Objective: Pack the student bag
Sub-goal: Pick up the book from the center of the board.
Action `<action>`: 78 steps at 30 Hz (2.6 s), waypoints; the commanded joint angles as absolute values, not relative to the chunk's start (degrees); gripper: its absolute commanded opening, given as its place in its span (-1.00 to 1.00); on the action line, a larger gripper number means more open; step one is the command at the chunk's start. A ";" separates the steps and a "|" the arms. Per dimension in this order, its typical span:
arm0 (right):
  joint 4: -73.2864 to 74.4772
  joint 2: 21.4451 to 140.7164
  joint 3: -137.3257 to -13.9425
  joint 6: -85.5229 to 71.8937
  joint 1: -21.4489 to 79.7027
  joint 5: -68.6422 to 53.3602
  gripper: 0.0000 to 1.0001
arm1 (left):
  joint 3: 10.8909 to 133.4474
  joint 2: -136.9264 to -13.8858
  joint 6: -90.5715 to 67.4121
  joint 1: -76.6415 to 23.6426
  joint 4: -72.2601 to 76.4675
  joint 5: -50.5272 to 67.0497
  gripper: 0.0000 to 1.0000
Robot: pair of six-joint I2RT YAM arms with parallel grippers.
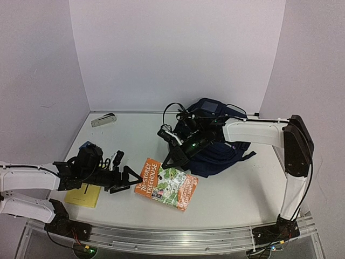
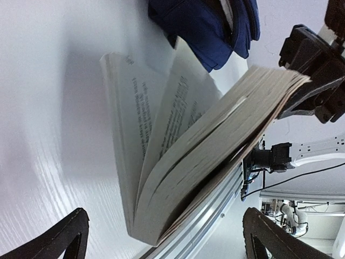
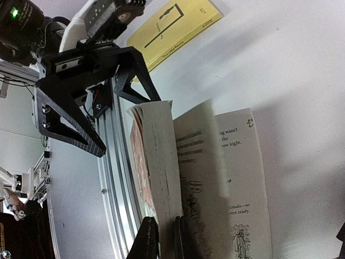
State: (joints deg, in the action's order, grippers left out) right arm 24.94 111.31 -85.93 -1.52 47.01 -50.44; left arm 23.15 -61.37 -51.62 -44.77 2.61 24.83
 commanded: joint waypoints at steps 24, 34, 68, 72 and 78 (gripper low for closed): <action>23.61 111.77 -90.62 -3.84 50.96 -57.97 -1.00 | 22.95 -74.40 -58.65 -46.04 36.64 40.83 0.08; 24.55 109.25 -99.12 -9.74 43.09 -55.47 0.51 | 24.91 -66.94 -55.64 -45.97 29.38 35.66 -0.90; 24.17 100.68 -83.78 -9.18 39.19 -50.09 0.97 | 26.00 -61.87 -60.74 -44.73 57.99 20.93 -1.00; 23.22 102.35 -85.59 -11.78 39.24 -62.33 0.87 | 26.42 -62.09 -60.39 -44.74 58.52 21.57 -1.00; 15.30 102.50 -85.97 -20.85 39.43 -70.77 0.23 | 26.01 -67.55 -63.10 -44.73 64.32 22.85 -1.00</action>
State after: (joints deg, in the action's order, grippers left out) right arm 21.96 102.48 -84.77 -14.89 38.96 -63.49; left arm 23.86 -65.86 -61.75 -44.84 51.43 22.54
